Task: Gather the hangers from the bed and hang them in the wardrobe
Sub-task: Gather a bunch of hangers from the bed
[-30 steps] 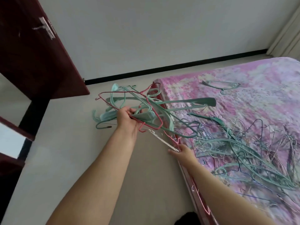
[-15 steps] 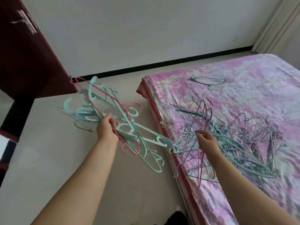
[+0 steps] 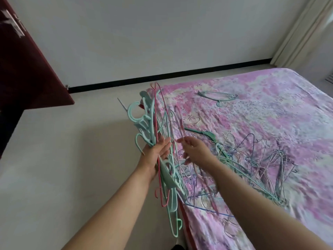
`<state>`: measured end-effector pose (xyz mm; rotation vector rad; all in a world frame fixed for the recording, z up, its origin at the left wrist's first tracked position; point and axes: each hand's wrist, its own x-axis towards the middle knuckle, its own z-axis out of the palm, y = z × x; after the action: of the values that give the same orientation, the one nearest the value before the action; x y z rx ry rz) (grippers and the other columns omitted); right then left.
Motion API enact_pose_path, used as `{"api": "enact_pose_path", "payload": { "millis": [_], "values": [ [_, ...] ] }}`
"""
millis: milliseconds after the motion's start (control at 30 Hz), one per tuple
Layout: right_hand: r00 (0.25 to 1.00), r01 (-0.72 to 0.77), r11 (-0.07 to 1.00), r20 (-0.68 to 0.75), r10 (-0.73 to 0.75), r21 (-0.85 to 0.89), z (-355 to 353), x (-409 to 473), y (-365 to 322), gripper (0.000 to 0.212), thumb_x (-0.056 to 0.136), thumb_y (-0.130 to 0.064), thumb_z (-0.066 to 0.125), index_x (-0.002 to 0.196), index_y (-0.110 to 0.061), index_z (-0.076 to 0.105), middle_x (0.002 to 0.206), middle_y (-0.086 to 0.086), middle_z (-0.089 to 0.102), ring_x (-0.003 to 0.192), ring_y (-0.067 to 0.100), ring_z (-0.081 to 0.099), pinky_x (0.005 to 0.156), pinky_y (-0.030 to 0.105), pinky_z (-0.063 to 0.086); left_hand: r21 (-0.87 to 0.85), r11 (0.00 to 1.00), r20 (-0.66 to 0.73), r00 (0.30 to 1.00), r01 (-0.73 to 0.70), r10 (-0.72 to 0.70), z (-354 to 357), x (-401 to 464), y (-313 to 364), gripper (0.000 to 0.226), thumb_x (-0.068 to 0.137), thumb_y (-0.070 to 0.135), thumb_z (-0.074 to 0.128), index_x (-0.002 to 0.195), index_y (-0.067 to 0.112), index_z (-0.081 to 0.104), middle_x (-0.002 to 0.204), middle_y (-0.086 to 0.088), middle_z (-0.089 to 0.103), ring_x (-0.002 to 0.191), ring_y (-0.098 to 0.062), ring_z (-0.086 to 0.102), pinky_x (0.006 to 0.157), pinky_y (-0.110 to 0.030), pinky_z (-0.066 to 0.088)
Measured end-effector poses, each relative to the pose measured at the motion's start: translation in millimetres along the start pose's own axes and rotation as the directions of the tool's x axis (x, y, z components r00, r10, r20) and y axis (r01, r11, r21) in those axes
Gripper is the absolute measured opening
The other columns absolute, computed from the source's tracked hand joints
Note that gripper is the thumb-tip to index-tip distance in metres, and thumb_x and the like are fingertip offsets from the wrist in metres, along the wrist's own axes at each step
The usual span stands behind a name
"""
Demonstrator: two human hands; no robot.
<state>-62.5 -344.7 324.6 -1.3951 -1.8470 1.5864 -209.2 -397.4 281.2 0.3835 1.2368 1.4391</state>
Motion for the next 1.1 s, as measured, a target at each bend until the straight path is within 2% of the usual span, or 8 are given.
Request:
{"api": "enact_pose_path", "payload": {
  "millis": [267, 433, 533, 600, 700, 867, 967, 1100],
  "values": [
    [0.967, 0.195, 0.62, 0.044, -0.251, -0.76, 33, 3, 7, 0.043, 0.099, -0.047, 0.032, 0.13, -0.02, 0.042, 0.119, 0.007, 0.053, 0.104, 0.033, 0.059, 0.075, 0.039, 0.047, -0.055, 0.996, -0.024, 0.997, -0.075, 0.074, 16, -3, -5, 0.04, 0.073, 0.018, 0.072, 0.108, 0.001, 0.068, 0.1, -0.015, 0.072, 0.086, -0.022, 0.07, 0.075, -0.028, 0.057],
    [0.917, 0.337, 0.871, 0.333, -0.218, -0.358, 25, 5, 11, 0.05, 0.094, -0.039, 0.053, 0.142, -0.032, 0.04, 0.118, 0.002, 0.044, 0.099, 0.015, 0.056, 0.091, 0.024, 0.044, -0.115, 0.992, -0.208, 0.978, -0.052, 0.027, -1, -2, -4, 0.016, 0.087, 0.011, 0.063, 0.097, -0.001, 0.067, 0.078, -0.007, 0.073, 0.064, -0.014, 0.068, 0.056, -0.022, 0.056],
    [0.977, 0.212, 0.974, -0.016, -0.212, 0.085, 17, 6, 33, 0.032, 0.097, -0.027, 0.052, 0.126, -0.018, 0.059, 0.099, -0.002, 0.059, 0.078, 0.005, 0.057, 0.073, 0.02, 0.049, -0.092, 0.995, -0.293, 0.956, -0.044, 0.015, -25, -4, -3, 0.014, 0.092, 0.013, 0.058, 0.086, 0.003, 0.067, 0.057, -0.001, 0.062, 0.048, -0.01, 0.057, 0.045, -0.018, 0.047],
    [0.967, 0.0, 0.968, -0.245, 0.064, 0.253, 8, 19, 70, 0.027, 0.099, -0.016, 0.046, 0.121, -0.009, 0.059, 0.087, 0.0, 0.062, 0.071, 0.013, 0.057, 0.066, 0.031, 0.049, -0.087, 0.995, -0.317, 0.948, -0.038, 0.008, -45, -8, 1, 0.018, 0.092, 0.02, 0.059, 0.084, 0.007, 0.069, 0.055, 0.001, 0.057, 0.048, -0.01, 0.052, 0.047, -0.019, 0.045],
    [0.924, -0.322, 0.946, -0.209, 0.321, 0.029, 9, 32, 130, 0.038, 0.093, -0.004, 0.043, 0.13, -0.011, 0.05, 0.096, 0.005, 0.062, 0.064, 0.019, 0.054, 0.058, 0.031, 0.044, -0.14, 0.987, -0.349, 0.937, -0.073, 0.02, -72, -17, 10, 0.019, 0.093, 0.025, 0.059, 0.084, 0.01, 0.067, 0.054, 0.004, 0.056, 0.053, -0.009, 0.052, 0.059, -0.022, 0.044],
    [0.944, -0.188, 0.822, 0.131, 0.302, -0.538, 56, 29, 175, 0.081, 0.082, -0.015, 0.065, 0.149, -0.022, 0.022, 0.143, 0.018, 0.035, 0.125, 0.035, 0.044, 0.102, 0.038, 0.038, -0.22, 0.963, -0.39, 0.919, -0.158, 0.061, -111, -36, 20, 0.014, 0.094, 0.023, 0.056, 0.082, 0.016, 0.058, 0.061, 0.009, 0.059, 0.051, -0.005, 0.049, 0.063, -0.023, 0.047],
    [0.889, -0.316, 0.807, 0.141, 0.435, -0.498, 72, 25, 191, 0.096, 0.079, -0.025, 0.074, 0.152, -0.02, 0.012, 0.148, 0.021, 0.031, 0.134, 0.035, 0.036, 0.109, 0.04, 0.034, -0.25, 0.943, -0.401, 0.91, -0.218, 0.104, -132, -52, 25, 0.013, 0.096, 0.021, 0.052, 0.083, 0.017, 0.055, 0.061, 0.009, 0.055, 0.049, -0.004, 0.046, 0.061, -0.023, 0.047],
    [0.989, 0.007, 0.85, 0.129, 0.072, -0.528, 112, 10, 171, 0.088, 0.078, -0.033, 0.069, 0.15, -0.03, 0.018, 0.156, 0.008, 0.022, 0.142, 0.026, 0.023, 0.114, 0.042, 0.024, -0.259, 0.935, -0.422, 0.899, -0.241, 0.115, -160, -78, 30, 0.028, 0.102, 0.021, 0.042, 0.075, 0.018, 0.049, 0.053, 0.011, 0.051, 0.042, -0.001, 0.047, 0.055, -0.018, 0.047]
  ]
}}
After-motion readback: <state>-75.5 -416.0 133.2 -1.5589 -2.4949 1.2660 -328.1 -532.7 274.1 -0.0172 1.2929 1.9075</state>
